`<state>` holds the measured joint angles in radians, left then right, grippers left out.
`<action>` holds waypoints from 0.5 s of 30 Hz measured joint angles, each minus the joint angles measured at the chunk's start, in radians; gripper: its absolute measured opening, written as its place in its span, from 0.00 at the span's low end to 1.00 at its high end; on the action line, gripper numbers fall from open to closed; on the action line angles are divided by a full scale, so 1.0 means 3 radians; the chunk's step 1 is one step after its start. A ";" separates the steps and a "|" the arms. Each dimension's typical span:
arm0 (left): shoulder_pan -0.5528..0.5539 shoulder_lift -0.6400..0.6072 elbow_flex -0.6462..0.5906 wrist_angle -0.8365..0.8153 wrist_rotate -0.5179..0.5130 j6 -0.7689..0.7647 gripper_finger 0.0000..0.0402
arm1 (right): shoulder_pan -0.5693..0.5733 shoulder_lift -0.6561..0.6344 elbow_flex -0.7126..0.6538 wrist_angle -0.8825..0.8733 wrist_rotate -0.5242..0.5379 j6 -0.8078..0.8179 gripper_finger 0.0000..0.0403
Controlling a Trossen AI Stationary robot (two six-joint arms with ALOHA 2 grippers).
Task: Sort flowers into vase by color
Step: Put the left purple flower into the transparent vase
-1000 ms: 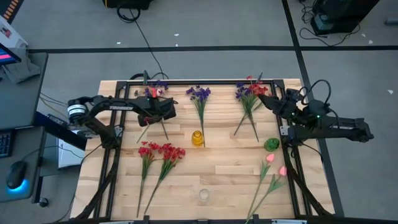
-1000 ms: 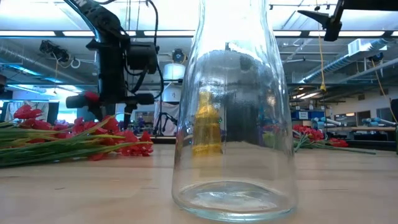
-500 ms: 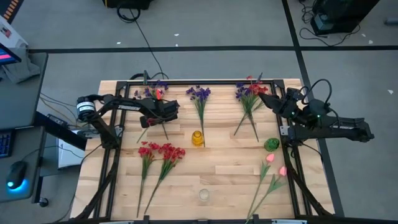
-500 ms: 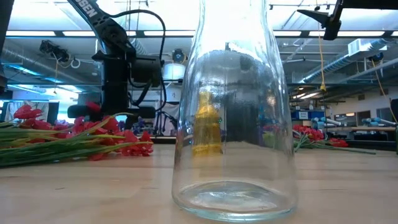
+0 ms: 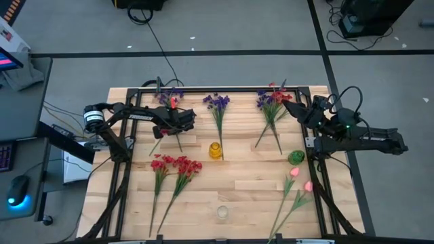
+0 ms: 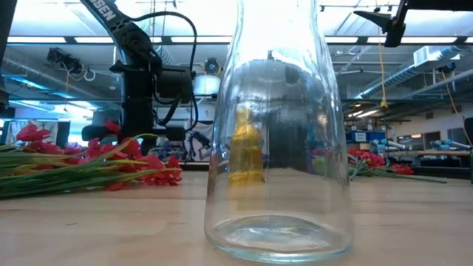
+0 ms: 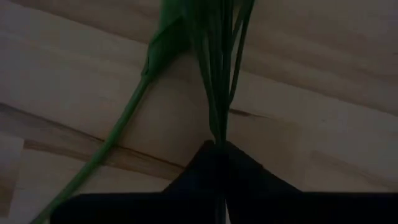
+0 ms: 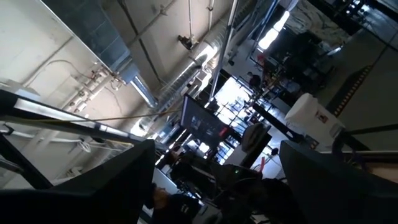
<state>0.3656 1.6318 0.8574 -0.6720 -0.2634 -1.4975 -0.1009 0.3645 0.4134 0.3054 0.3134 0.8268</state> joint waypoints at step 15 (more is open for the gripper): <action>0.0004 -0.0013 0.0877 -0.0091 -0.0135 0.1151 0.04 | 0.0000 0.0000 0.0001 -0.0026 -0.0001 -0.0174 0.87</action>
<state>0.3668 1.6279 1.1204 -0.6992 -0.3038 -1.1523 -0.1009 0.3645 0.4137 0.2975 0.3130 0.7746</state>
